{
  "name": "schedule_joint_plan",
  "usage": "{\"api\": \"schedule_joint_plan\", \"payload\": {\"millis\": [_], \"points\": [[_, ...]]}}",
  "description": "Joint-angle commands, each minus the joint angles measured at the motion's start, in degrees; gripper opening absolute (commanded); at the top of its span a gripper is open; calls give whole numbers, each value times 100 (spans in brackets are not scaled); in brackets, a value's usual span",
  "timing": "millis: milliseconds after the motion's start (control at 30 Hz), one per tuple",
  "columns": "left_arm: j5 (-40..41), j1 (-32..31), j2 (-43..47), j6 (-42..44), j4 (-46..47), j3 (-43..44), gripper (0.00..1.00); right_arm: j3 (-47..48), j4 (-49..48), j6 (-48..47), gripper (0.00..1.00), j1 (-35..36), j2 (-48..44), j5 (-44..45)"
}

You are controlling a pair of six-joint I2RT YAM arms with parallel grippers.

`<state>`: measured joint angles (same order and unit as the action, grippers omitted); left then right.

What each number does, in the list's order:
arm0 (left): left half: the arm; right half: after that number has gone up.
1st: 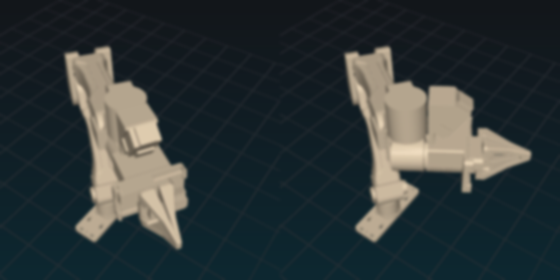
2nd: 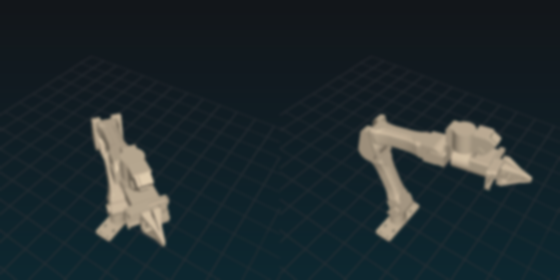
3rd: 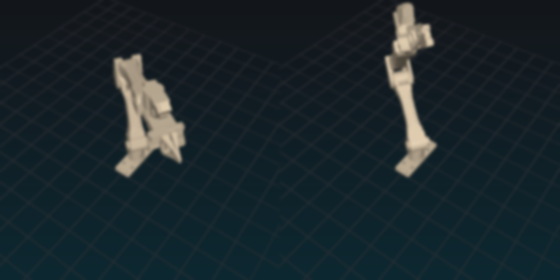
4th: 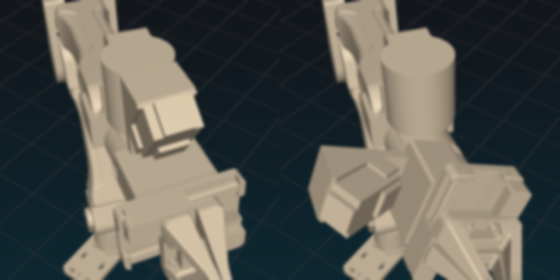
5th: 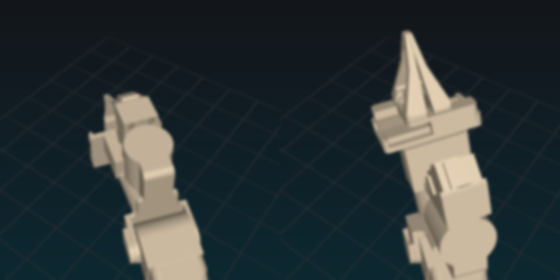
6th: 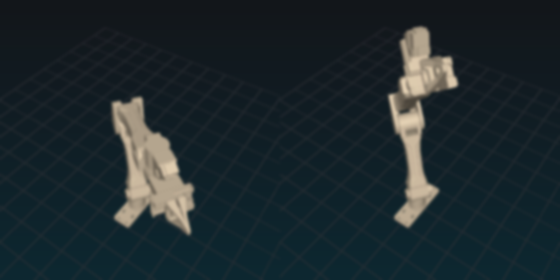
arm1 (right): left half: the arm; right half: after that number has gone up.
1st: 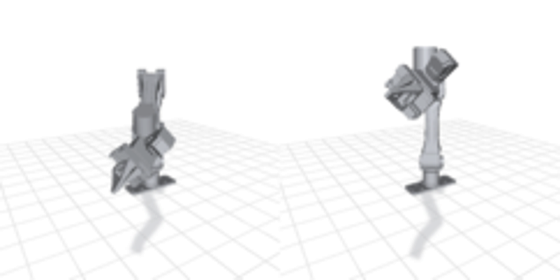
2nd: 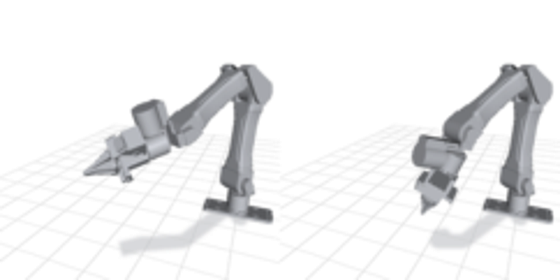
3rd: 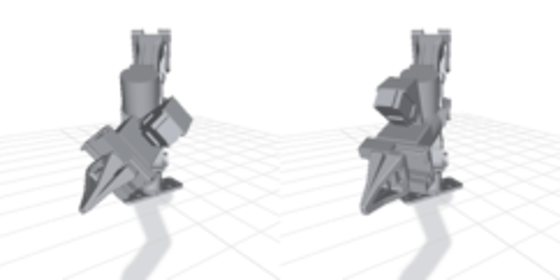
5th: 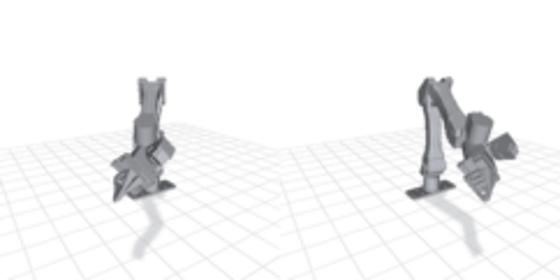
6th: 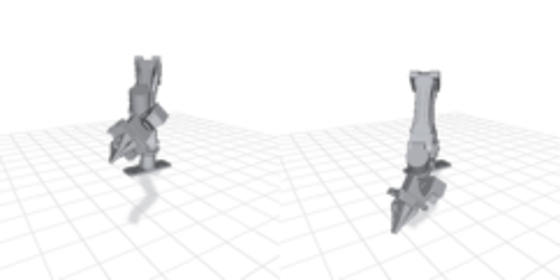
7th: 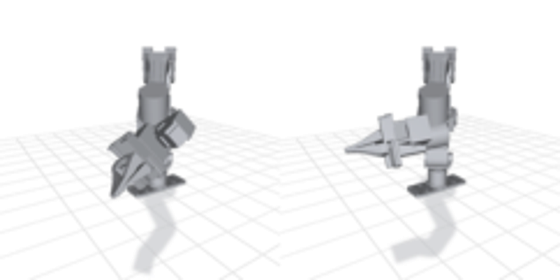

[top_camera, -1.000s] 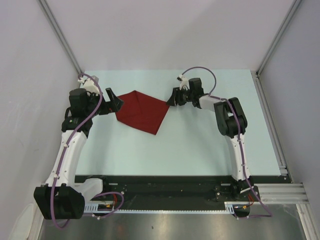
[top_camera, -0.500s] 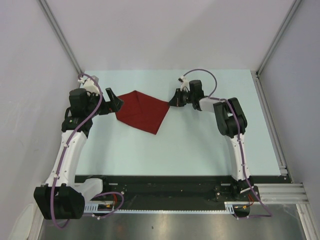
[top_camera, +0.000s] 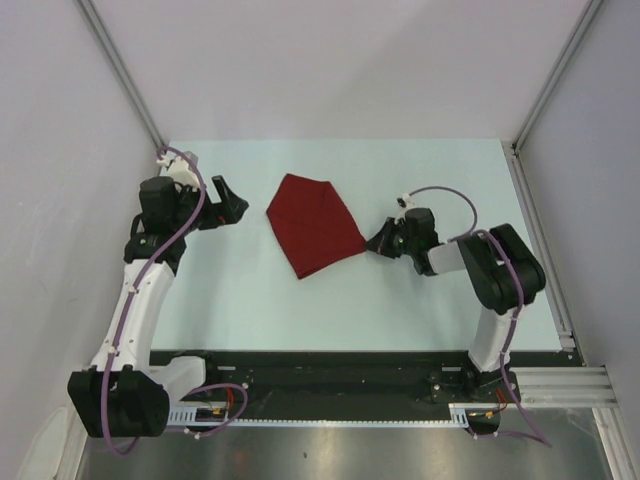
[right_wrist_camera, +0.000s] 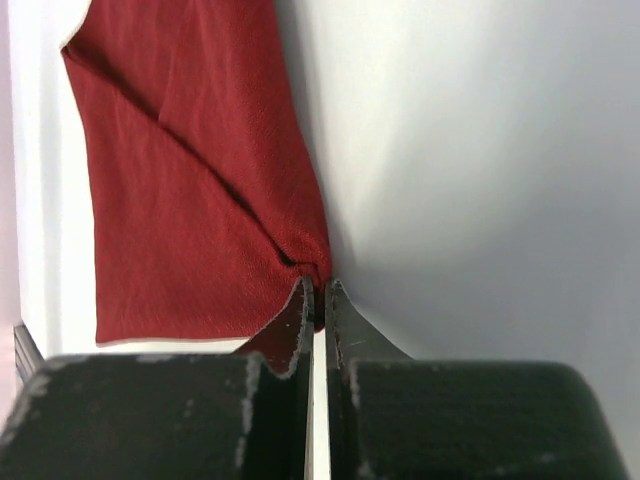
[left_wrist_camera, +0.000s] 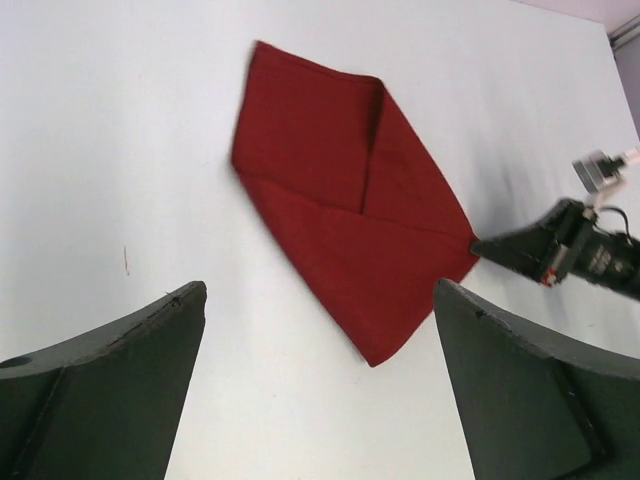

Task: Fold the napkin, place the utensils inside, and roll it up
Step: Fold the napkin, then roll the napkin with the utensil

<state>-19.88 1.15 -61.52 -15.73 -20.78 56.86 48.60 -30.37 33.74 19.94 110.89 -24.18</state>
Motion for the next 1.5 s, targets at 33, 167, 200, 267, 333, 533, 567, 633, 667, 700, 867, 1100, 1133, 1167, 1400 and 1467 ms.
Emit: {"api": "schedule_joint_plan", "payload": {"millis": [33, 167, 200, 267, 333, 533, 567, 633, 667, 700, 867, 1100, 1133, 1167, 1400, 1467], "points": [[-130, -272, -53, -150, 258, -114, 100, -1412, -233, 730, 0, 334, -1419, 1492], [-60, -825, -80, -290, 337, -219, 100, -2248, 249, 1047, 0, 694, -2552, 2250], [-60, -940, -71, -343, 416, -271, 100, -2511, 407, 1143, 0, 799, -2772, 2582], [-156, -1212, -19, -666, 530, -570, 99, -2749, 881, 1249, 0, 1098, -3432, 2918], [-262, -1353, 165, -1001, 898, -1138, 99, -3092, 1163, 1451, 0, 1265, -4045, 3287], [-8, -2126, 597, -2522, 2779, -3153, 94, -3944, 2043, 1943, 0, 1521, -5540, 3798], [88, -2345, 510, -2697, 3103, -3311, 93, -4015, 2183, 1961, 0, 1521, -5656, 3851], [133, -2618, 361, -2830, 3359, -3637, 92, -4130, 2333, 1961, 0, 1521, -5850, 3895], [116, -2672, 151, -2874, 3691, -3708, 91, -4139, 2351, 1953, 0, 1521, -5929, 3921], [-23, -2716, 36, -2944, 3869, -3839, 88, -4148, 2360, 1961, 0, 1521, -5956, 3904], [-359, -2892, -842, -3419, 5282, -4200, 80, -4034, 2518, 1821, 35, 1512, -5904, 3921], [-350, -3225, -1879, -3849, 6295, -4245, 72, -3911, 2738, 1549, 59, 1469, -6176, 4009], [-359, -3270, -2012, -3911, 6540, -4236, 71, -3893, 2738, 1522, 59, 1442, -6185, 4001], [-359, -3296, -2135, -3973, 6682, -4245, 68, -3841, 2738, 1461, 59, 1416, -6185, 3992], [-271, -3533, -2945, -4351, 7360, -4280, 57, -3726, 2572, 1294, 60, 1214, -6115, 3719], [-140, -3586, -3024, -4343, 7298, -4280, 57, -3726, 2519, 1276, 61, 1135, -6097, 3640]]}}
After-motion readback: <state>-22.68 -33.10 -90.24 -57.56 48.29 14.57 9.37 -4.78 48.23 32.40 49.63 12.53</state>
